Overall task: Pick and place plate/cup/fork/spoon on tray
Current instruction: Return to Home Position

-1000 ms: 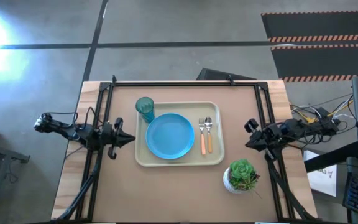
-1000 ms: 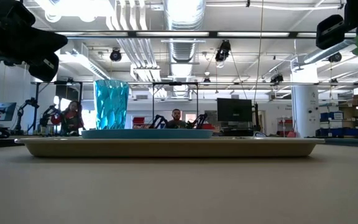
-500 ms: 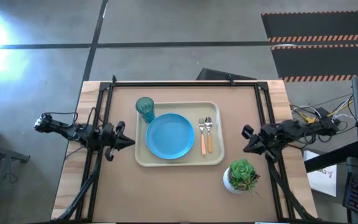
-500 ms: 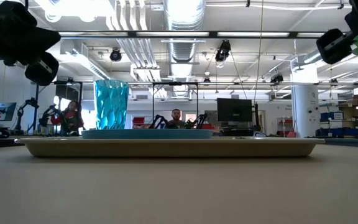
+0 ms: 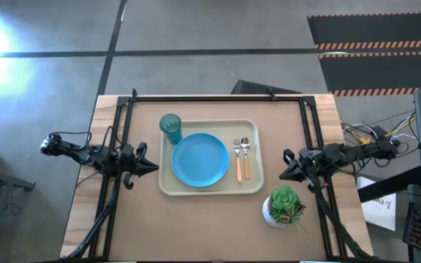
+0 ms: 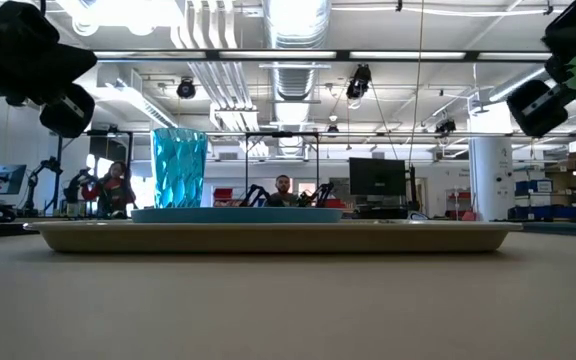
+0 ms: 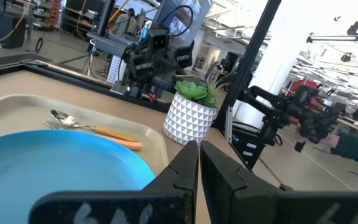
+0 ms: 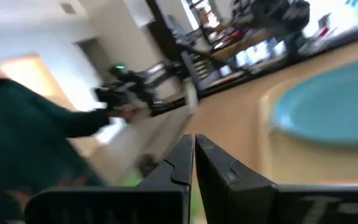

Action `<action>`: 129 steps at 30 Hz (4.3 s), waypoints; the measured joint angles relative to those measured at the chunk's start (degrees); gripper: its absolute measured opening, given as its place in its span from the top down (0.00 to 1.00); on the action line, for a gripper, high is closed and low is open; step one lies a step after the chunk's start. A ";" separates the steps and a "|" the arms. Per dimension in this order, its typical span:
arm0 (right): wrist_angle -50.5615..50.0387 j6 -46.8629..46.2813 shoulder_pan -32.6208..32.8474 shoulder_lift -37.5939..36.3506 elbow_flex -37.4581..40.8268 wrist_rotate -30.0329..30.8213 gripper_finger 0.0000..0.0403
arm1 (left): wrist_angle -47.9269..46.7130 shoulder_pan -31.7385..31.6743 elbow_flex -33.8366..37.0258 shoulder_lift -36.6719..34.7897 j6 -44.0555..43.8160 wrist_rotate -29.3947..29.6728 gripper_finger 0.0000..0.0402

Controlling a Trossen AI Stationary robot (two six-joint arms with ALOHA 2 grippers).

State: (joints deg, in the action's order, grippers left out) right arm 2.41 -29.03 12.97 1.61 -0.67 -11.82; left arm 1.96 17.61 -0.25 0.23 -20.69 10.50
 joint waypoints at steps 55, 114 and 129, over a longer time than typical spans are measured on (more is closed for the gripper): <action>-0.90 35.91 -6.38 4.87 -0.08 22.32 0.98 | 2.29 0.00 0.00 8.81 24.55 0.28 1.00; -0.39 28.58 -6.38 4.87 -0.08 22.28 0.98 | 1.95 0.00 0.00 9.22 24.11 0.24 1.00; -0.37 28.58 -6.38 4.87 -0.08 22.28 0.98 | 1.95 -0.01 0.00 9.22 24.12 0.24 1.00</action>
State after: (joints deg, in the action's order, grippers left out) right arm 2.04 -0.45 6.59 6.48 -0.75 10.46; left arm 3.90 17.59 -0.25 9.45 3.43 10.74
